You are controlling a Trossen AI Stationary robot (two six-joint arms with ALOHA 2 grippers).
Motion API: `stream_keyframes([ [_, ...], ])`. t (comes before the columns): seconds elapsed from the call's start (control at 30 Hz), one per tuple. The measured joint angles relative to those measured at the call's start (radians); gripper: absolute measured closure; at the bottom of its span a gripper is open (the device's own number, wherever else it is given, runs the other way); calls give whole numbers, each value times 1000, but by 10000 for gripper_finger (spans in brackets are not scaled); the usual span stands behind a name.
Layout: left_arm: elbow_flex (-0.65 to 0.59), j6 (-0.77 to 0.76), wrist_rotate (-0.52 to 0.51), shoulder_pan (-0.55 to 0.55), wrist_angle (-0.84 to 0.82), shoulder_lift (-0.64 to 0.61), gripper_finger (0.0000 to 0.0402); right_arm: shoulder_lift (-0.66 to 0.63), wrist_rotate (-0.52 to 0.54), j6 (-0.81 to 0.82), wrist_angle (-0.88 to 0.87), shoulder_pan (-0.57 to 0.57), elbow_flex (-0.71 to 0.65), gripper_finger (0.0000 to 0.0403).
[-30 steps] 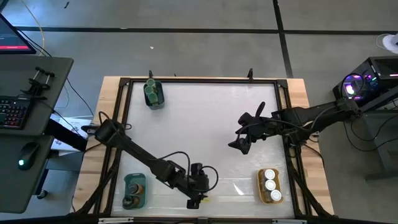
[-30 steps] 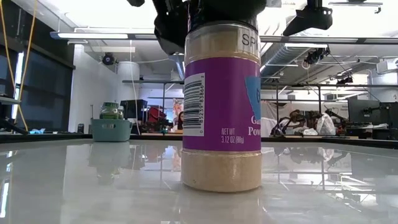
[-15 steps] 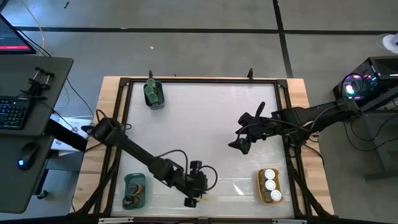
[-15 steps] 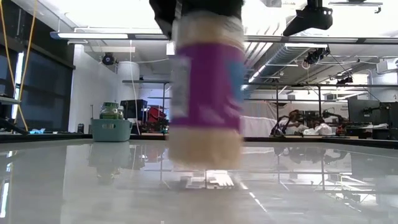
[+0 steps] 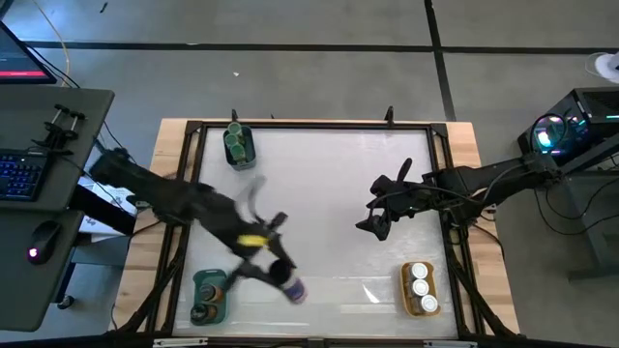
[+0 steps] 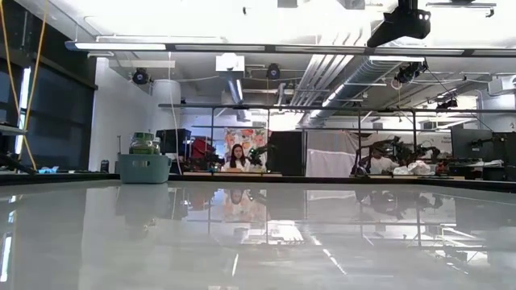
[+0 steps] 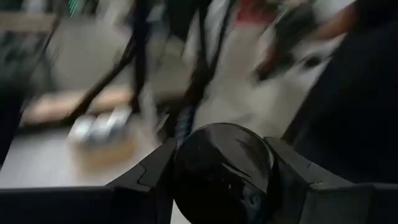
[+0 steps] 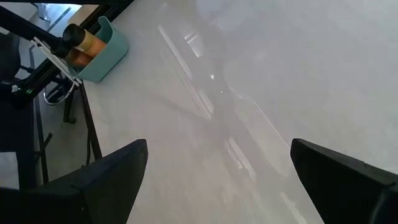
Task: Sort spices by type
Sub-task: Put the black seasoning bottle into the green bin
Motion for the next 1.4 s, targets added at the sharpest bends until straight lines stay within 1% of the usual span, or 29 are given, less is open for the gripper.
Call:
stream_keyframes([
  [0.1, 0, -10, 65, -39, 101, -73, 239, 0, 0, -6, -4, 0, 0, 11],
  [0.2, 1, -20, 123, -102, 176, -112, 239, 0, 0, -29, -4, 0, 0, 11],
  [0.33, 1, 0, 166, -218, 265, -112, 239, 0, 0, -29, -4, 0, 0, 11],
  [0.4, 1, 29, 167, -279, 297, -104, 239, 0, -1, -29, -4, 0, 0, 11],
  [0.47, 1, 64, 130, -327, 312, -95, 239, 0, -6, -26, -4, 0, 0, 11],
  [0.53, 0, 77, 55, -358, 300, -92, 239, 0, -9, -27, -4, 0, 0, 11],
  [0.63, 0, 47, -49, -364, 257, -93, 239, 0, -10, -27, -4, 0, 0, 11],
  [0.7, 0, -32, -151, -364, 158, -114, 239, 0, -10, -26, -4, 0, 0, 11],
  [0.77, 0, -157, -303, -361, -1, -151, 239, 0, -10, -26, -4, 0, 0, 11],
  [0.87, 2, -403, -546, -358, -294, -195, 239, 0, -10, -26, -4, 0, 0, 11],
  [0.9, 2, -491, -606, -357, -396, -199, 239, 0, -10, -26, -4, 0, 0, 11],
  [0.97, 1, -677, -673, -359, -582, -192, 239, 0, -10, -26, -4, 0, 0, 11],
  [1.07, 0, -955, -691, -373, -829, -148, 239, 0, -10, -26, -4, 0, 0, 11],
  [1.17, -25, -1168, -681, -397, -969, -77, 239, 0, -10, -40, -4, 0, 0, 11],
  [1.27, -49, -1308, -664, -430, -1005, -9, 239, 0, -9, -56, -4, 0, 0, 11],
  [1.4, -69, -1371, -642, -470, -1005, 86, 239, 0, 8, -78, -4, 0, 0, 11],
])
